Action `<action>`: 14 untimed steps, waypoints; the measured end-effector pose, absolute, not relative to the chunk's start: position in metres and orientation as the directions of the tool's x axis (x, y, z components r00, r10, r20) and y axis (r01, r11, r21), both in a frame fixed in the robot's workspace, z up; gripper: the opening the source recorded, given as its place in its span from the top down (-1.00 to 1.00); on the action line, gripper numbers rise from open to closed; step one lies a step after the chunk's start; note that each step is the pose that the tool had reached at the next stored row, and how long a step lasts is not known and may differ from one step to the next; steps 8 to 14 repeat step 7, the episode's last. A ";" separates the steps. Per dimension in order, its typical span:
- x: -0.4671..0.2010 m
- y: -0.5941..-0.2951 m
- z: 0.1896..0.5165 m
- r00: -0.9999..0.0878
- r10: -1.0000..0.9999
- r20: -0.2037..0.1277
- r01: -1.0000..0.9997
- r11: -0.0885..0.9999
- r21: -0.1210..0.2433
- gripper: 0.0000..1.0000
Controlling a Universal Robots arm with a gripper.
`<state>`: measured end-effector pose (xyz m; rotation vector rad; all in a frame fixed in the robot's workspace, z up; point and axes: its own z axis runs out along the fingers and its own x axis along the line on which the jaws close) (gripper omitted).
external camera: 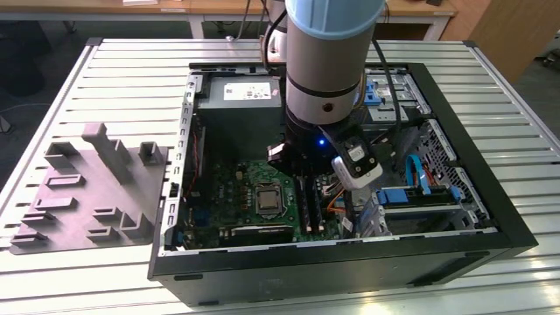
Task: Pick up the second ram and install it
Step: 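Press down the second ram until it locks into place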
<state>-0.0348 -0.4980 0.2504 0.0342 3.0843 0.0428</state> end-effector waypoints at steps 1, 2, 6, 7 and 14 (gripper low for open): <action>-0.035 -0.498 0.251 -0.998 0.023 -0.057 0.021 0.999 0.029 0.79; -0.035 -0.498 0.251 -0.998 0.023 -0.057 0.021 0.999 0.029 0.79; -0.035 -0.498 0.251 -0.998 0.023 -0.057 0.021 0.999 0.028 0.79; -0.035 -0.498 0.251 -0.998 0.023 -0.056 0.021 0.999 0.028 0.79; -0.035 -0.498 0.251 -0.998 0.023 -0.056 0.021 0.999 0.028 0.79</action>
